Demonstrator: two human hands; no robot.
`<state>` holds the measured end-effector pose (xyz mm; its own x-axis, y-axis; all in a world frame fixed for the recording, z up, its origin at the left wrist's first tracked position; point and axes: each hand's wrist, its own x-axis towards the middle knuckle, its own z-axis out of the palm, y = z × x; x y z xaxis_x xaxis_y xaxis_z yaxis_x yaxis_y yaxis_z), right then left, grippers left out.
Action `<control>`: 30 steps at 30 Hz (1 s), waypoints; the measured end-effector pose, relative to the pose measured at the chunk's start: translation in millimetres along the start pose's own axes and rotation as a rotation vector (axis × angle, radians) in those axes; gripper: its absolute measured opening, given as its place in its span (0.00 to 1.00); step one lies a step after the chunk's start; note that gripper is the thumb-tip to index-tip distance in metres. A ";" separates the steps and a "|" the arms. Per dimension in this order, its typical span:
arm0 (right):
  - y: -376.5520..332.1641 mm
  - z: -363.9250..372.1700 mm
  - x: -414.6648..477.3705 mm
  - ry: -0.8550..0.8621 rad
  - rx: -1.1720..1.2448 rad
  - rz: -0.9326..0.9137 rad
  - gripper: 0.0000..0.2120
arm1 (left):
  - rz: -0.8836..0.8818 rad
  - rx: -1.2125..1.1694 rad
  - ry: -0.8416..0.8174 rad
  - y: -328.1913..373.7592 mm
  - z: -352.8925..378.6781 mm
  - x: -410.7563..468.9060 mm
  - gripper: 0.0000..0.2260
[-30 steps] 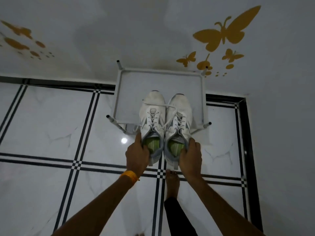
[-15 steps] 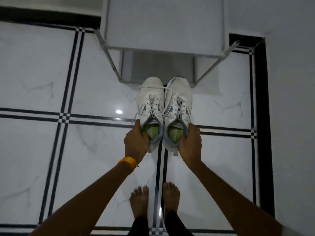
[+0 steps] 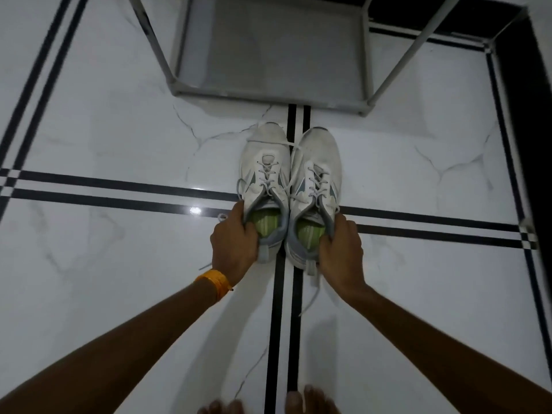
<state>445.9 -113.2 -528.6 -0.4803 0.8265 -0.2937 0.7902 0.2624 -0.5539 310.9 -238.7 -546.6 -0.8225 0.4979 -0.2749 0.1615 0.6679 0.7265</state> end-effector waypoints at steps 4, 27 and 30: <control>22.1 11.3 11.9 0.052 0.045 -0.052 0.12 | 0.076 -0.053 0.009 -7.9 6.5 9.1 0.12; -65.5 8.7 61.4 -0.118 -0.101 -0.461 0.07 | 0.273 0.126 -0.158 17.6 -32.7 55.0 0.06; -61.2 10.3 64.0 -0.102 0.009 -0.372 0.07 | 0.150 0.005 -0.198 20.3 -32.5 58.1 0.15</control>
<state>362.9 -81.5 -521.5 -0.7691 0.6219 -0.1469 0.5516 0.5299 -0.6442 248.7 -214.2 -527.3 -0.6666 0.6898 -0.2824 0.2766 0.5807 0.7657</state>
